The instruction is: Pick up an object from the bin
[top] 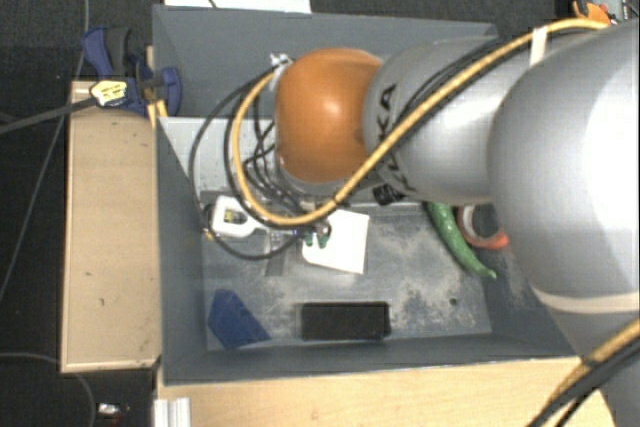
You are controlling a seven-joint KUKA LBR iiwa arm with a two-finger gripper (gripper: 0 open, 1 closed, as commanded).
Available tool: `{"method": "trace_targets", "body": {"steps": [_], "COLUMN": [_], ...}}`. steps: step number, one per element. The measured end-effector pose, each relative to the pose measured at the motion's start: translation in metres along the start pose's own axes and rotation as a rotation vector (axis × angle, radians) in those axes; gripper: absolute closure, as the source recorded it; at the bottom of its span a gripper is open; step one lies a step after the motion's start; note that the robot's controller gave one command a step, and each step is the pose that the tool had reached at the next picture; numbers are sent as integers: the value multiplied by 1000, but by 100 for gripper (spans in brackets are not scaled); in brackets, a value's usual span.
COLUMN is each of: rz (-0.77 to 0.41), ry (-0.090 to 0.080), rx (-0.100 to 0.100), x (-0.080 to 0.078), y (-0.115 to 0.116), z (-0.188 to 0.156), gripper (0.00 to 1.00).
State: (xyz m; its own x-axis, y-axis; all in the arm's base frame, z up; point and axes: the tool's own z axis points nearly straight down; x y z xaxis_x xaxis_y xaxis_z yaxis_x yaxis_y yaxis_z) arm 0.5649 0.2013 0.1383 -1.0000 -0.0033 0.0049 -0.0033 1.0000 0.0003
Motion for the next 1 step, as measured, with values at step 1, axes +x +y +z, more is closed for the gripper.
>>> {"method": "trace_targets", "body": {"steps": [1], "rz": [7], "ry": [-7], "rx": [-1], "x": [-2], "y": [-1], "z": [-4], "gripper": [0]}}
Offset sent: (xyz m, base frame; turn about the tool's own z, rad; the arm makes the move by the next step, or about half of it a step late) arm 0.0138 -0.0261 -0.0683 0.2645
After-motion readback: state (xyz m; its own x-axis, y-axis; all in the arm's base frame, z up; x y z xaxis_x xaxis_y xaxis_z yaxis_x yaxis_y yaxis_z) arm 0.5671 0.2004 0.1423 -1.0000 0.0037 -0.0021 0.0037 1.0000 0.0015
